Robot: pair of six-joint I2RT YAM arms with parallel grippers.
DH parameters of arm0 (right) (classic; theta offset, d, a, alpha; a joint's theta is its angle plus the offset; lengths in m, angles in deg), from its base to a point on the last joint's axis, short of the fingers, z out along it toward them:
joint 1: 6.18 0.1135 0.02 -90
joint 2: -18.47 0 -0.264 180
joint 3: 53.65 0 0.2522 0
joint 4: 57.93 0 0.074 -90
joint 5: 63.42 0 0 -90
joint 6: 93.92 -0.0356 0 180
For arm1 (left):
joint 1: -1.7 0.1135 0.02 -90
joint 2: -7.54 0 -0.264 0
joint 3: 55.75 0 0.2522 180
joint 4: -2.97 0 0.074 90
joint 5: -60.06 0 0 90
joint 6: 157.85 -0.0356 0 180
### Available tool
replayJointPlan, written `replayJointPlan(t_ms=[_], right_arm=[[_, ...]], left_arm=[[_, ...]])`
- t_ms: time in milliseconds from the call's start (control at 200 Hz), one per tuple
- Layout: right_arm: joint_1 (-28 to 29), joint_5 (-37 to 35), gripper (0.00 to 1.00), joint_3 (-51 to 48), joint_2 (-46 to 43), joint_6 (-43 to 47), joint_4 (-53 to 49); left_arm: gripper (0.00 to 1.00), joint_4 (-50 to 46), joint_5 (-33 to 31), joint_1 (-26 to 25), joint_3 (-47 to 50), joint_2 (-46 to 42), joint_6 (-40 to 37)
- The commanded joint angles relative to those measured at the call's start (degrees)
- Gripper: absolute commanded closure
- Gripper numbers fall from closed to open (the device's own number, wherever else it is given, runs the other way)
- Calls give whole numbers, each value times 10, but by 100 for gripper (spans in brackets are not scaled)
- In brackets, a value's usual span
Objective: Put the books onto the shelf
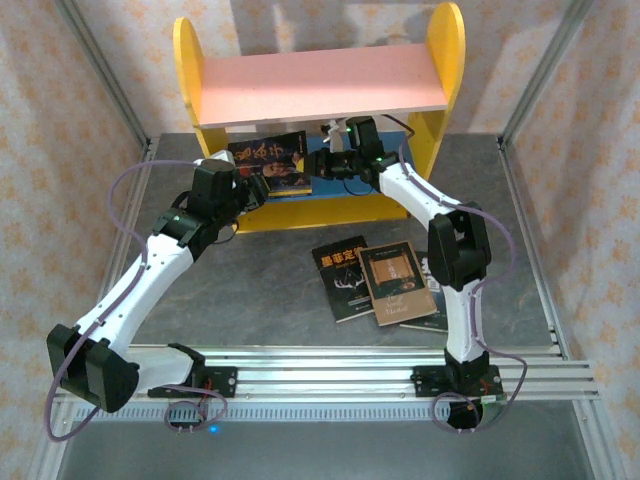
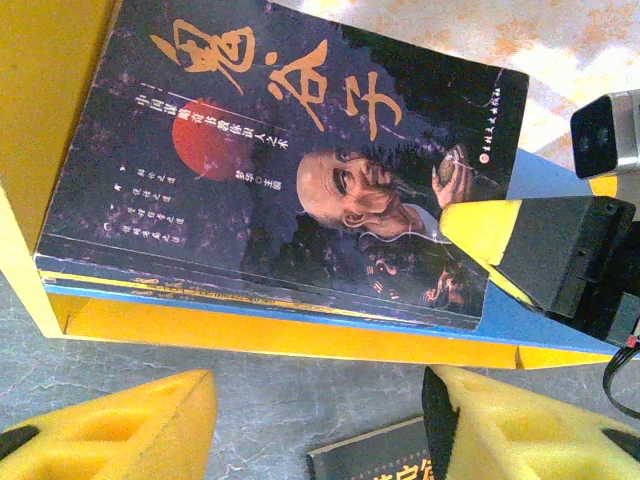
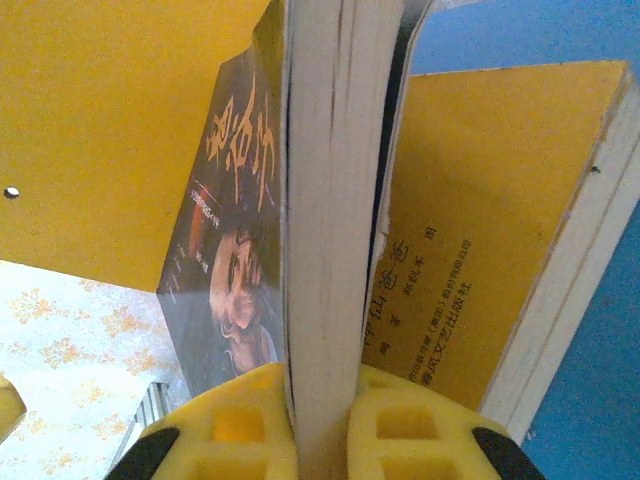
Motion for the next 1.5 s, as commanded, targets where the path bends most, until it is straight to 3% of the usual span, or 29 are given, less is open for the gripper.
replayJointPlan(t_ms=[0, 230, 511, 986, 1241, 1497], right_arm=[[2, -1, 88, 32, 8, 19, 9], [2, -3, 74, 39, 16, 22, -1], [2, -14, 64, 45, 18, 25, -16], [3, -101, 43, 45, -11, 65, -93], [2, -123, 36, 47, -22, 74, -114], [2, -121, 36, 21, -45, 73, -108]], left_arm=[[43, 9, 0, 2, 7, -3, 0], [43, 7, 0, 2, 7, -3, 0], [43, 1, -7, 2, 15, -13, 1], [43, -6, -11, 2, 17, -20, 0], [43, -9, -15, 2, 17, -22, -2], [43, -9, -18, 2, 20, -23, -3]])
